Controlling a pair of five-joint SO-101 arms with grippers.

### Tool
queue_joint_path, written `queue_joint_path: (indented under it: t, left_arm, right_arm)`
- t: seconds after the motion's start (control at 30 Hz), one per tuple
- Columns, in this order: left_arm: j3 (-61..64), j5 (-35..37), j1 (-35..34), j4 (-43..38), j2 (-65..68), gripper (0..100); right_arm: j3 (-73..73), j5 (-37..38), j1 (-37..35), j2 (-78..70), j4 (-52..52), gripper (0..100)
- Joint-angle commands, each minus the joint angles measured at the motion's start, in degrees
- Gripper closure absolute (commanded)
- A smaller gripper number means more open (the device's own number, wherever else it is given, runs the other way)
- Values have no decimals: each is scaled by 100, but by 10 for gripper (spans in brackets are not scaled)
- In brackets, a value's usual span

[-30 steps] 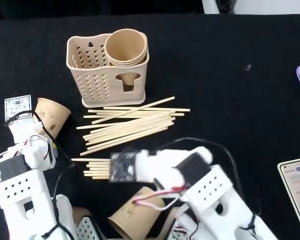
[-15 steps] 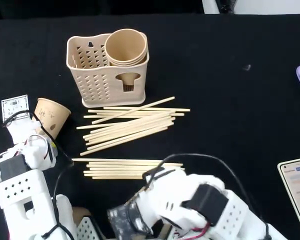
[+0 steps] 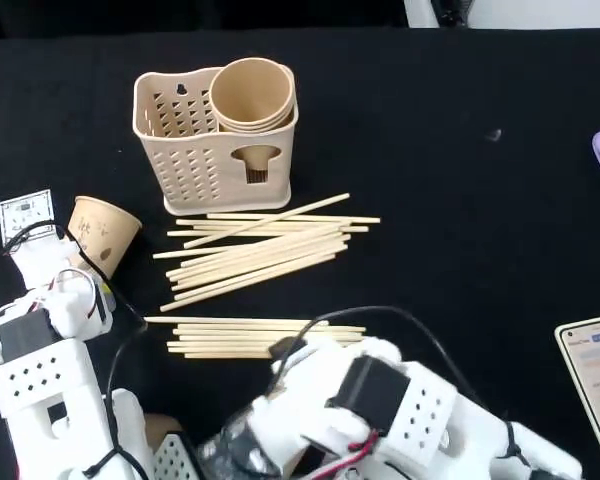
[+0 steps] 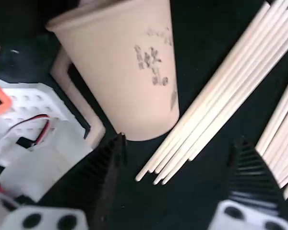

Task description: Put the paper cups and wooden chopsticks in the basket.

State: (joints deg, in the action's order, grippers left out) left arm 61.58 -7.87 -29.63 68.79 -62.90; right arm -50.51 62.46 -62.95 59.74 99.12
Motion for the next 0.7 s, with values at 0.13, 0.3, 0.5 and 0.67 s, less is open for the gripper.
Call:
queue_joint_path:
  t: [0.13, 0.3, 0.5, 0.67]
  left_arm:
    - [-233, 62, 31, 9, -26, 819]
    - [-382, 105, -629, 0, -26, 819]
    - [-505, 431, -1560, -114, -62, 819]
    - [-655, 651, -1780, -316, -26, 819]
  right_arm:
    - [391, -220, -844, -954, 202, 660]
    - [303, -255, -844, -1367, 123, 660]
    - [295, -589, -835, -1376, -114, 660]
    - [224, -615, -835, -1376, -185, 660]
